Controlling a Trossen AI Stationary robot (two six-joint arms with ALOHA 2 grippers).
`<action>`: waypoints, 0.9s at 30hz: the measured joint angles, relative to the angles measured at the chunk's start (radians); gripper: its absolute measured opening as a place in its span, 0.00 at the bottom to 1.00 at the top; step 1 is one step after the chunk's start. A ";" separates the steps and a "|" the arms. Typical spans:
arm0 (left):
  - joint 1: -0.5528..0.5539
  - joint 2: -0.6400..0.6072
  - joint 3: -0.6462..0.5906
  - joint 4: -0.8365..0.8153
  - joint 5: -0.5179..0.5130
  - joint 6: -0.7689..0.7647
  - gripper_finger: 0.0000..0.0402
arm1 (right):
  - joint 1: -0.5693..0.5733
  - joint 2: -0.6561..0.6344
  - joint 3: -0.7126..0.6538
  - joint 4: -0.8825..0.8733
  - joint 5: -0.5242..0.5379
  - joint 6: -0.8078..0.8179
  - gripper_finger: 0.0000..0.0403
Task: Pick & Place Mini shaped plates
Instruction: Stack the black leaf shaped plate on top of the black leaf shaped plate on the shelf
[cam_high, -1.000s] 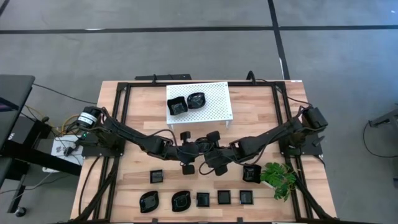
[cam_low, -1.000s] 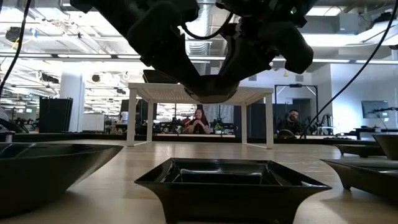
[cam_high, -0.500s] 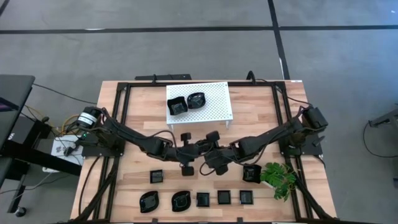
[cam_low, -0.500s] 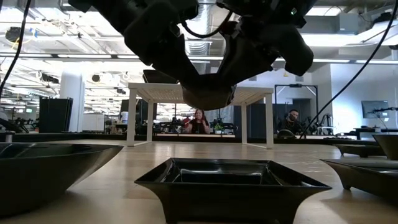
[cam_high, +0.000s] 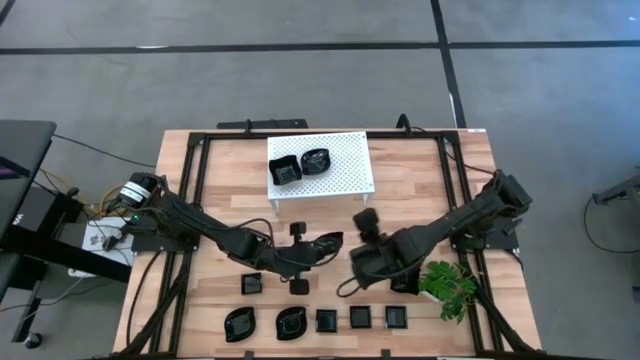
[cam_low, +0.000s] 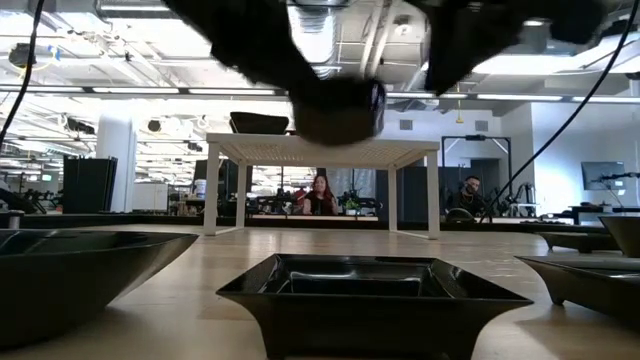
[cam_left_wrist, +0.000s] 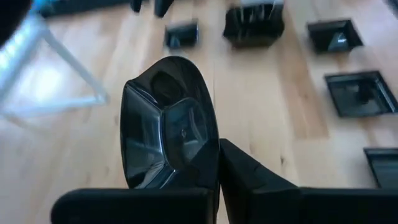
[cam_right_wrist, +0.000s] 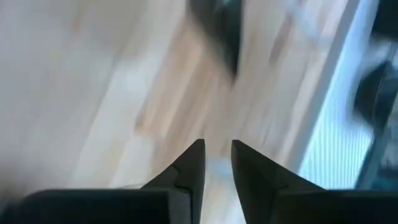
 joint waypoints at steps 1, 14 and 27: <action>-0.001 -0.011 0.004 0.000 -0.017 0.030 0.02 | 0.005 -0.010 0.000 -0.064 0.002 0.048 0.17; 0.194 -0.312 0.012 -0.014 -0.116 0.416 0.02 | 0.024 -0.621 -0.552 0.504 -0.144 0.012 0.09; 0.541 -0.224 0.011 -0.023 0.145 0.497 0.02 | -0.162 -0.945 -0.985 1.124 -0.338 -0.181 0.09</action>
